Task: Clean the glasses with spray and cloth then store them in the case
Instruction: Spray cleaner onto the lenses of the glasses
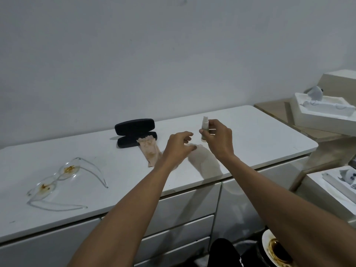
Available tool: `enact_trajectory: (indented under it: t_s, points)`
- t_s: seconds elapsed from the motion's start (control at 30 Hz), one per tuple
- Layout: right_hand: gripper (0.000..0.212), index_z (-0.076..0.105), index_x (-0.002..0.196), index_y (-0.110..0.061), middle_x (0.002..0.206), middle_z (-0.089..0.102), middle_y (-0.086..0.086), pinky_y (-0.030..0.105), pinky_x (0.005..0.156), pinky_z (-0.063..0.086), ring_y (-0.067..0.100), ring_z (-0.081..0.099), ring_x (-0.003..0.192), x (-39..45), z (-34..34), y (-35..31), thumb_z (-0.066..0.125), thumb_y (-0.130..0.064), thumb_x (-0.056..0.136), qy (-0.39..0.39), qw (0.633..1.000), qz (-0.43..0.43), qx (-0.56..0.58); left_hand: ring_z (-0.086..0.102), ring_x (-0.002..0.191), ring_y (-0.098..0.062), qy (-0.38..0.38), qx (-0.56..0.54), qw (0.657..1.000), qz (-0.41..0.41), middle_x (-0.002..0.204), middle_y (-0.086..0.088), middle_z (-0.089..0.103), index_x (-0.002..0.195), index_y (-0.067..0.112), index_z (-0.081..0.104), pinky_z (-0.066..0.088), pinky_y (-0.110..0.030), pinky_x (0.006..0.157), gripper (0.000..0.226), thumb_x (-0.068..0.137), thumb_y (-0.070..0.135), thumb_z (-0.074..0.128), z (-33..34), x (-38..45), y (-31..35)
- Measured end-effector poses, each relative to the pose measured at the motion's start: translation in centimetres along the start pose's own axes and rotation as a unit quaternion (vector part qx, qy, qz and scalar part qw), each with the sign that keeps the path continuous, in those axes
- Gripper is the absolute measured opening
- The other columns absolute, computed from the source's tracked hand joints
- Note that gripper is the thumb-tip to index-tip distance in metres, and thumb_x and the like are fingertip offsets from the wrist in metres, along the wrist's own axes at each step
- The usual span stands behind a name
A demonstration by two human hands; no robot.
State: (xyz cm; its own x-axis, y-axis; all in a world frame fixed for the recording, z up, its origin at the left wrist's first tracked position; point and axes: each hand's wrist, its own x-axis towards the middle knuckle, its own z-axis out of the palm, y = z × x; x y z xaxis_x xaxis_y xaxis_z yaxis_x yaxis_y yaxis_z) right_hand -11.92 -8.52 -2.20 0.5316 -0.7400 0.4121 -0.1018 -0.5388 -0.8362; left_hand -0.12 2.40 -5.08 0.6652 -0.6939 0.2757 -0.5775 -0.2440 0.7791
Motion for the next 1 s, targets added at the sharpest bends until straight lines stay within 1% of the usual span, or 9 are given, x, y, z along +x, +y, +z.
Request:
enact_trajectory:
  t_s: [0.13, 0.27, 0.43, 0.53, 0.6, 0.67, 0.77, 0.83, 1.0]
  points:
    - [0.048, 0.057, 0.131, -0.027, 0.091, 0.071, -0.003, 0.046, 0.076, 0.062, 0.013, 0.073, 0.073, 0.1, 2.7, -3.6, 0.078, -0.026, 0.088, -0.021, 0.997, -0.071, 0.030, 0.070, 0.098, -0.015, 0.061, 0.030, 0.998, 0.011, 0.105, -0.003, 0.075, 0.122, 0.018, 0.072, 0.057, -0.035, 0.093, 0.044, 0.079, 0.021, 0.084, -5.4, -0.4, -0.7]
    - [0.064, 0.047, 0.143, -0.041, 0.090, 0.065, -0.021, 0.044, 0.073, 0.063, 0.011, 0.070, 0.069, -0.7, 6.7, -6.9, 0.076, -0.023, 0.089, -0.072, 0.987, -0.123, 0.068, 0.072, 0.098, -0.016, 0.122, 0.057, 0.991, 0.003, 0.104, -0.005, 0.077, 0.116, 0.016, 0.074, 0.057, -0.036, 0.095, 0.039, 0.078, 0.017, 0.083, -12.4, -2.0, -1.4]
    - [0.060, 0.049, 0.143, -0.040, 0.091, 0.070, -0.005, 0.046, 0.076, 0.061, 0.018, 0.070, 0.077, -2.9, 12.7, -10.2, 0.073, -0.028, 0.089, -0.130, 0.970, -0.187, 0.087, 0.072, 0.096, -0.009, 0.210, 0.122, 0.970, 0.009, 0.099, 0.002, 0.078, 0.107, 0.019, 0.077, 0.056, -0.029, 0.091, 0.024, 0.083, 0.020, 0.078, -21.2, -6.5, -3.4]
    - [0.057, 0.050, 0.142, -0.038, 0.088, 0.070, -0.007, 0.045, 0.077, 0.061, 0.015, 0.070, 0.075, -4.8, 15.9, -11.9, 0.071, -0.028, 0.090, -0.171, 0.961, -0.195, 0.099, 0.071, 0.095, -0.005, 0.249, 0.152, 0.956, -0.006, 0.097, 0.007, 0.078, 0.106, 0.024, 0.078, 0.054, -0.027, 0.090, 0.020, 0.086, 0.023, 0.074, -25.6, -10.2, -4.8]
    - [0.056, 0.051, 0.141, -0.040, 0.085, 0.067, -0.007, 0.046, 0.075, 0.062, 0.016, 0.070, 0.075, -6.1, 17.6, -12.7, 0.070, -0.027, 0.090, -0.196, 0.954, -0.195, 0.116, 0.071, 0.095, -0.005, 0.268, 0.174, 0.947, -0.024, 0.097, 0.008, 0.078, 0.105, 0.025, 0.078, 0.053, -0.027, 0.091, 0.020, 0.088, 0.018, 0.070, -28.0, -13.0, -5.8]
    - [0.054, 0.053, 0.141, -0.036, 0.081, 0.064, -0.005, 0.045, 0.079, 0.060, 0.019, 0.068, 0.074, -7.3, 19.0, -13.4, 0.070, -0.025, 0.091, -0.202, 0.950, -0.211, 0.113, 0.071, 0.095, -0.006, 0.284, 0.200, 0.937, -0.046, 0.100, 0.008, 0.078, 0.105, 0.025, 0.078, 0.055, -0.029, 0.092, 0.027, 0.089, 0.009, 0.063, -29.9, -15.8, -6.8]
    - [0.053, 0.053, 0.143, -0.030, 0.082, 0.062, 0.000, 0.044, 0.085, 0.055, 0.020, 0.063, 0.077, -8.9, 20.5, -14.4, 0.068, -0.022, 0.093, -0.202, 0.944, -0.239, 0.107, 0.070, 0.097, -0.013, 0.276, 0.234, 0.929, -0.077, 0.107, 0.002, 0.076, 0.108, 0.024, 0.078, 0.058, -0.036, 0.091, 0.046, 0.084, -0.005, 0.053, -31.9, -19.9, -8.4]
    - [0.053, 0.051, 0.145, -0.030, 0.086, 0.062, 0.001, 0.043, 0.085, 0.054, 0.018, 0.060, 0.080, -9.6, 21.4, -14.8, 0.065, -0.023, 0.095, -0.208, 0.941, -0.245, 0.105, 0.069, 0.095, -0.016, 0.249, 0.251, 0.930, -0.100, 0.109, -0.002, 0.075, 0.110, 0.024, 0.077, 0.059, -0.039, 0.088, 0.053, 0.077, -0.009, 0.053, -32.5, -22.2, -9.4]
    - [0.054, 0.047, 0.148, -0.030, 0.093, 0.063, 0.004, 0.039, 0.085, 0.052, 0.020, 0.061, 0.079, -10.5, 22.4, -15.6, 0.062, -0.024, 0.097, -0.220, 0.938, -0.250, 0.097, 0.068, 0.087, -0.014, 0.202, 0.290, 0.929, -0.114, 0.105, 0.001, 0.073, 0.120, 0.028, 0.075, 0.059, -0.035, 0.083, 0.044, 0.080, 0.009, 0.078, -31.8, -25.5, -11.4]
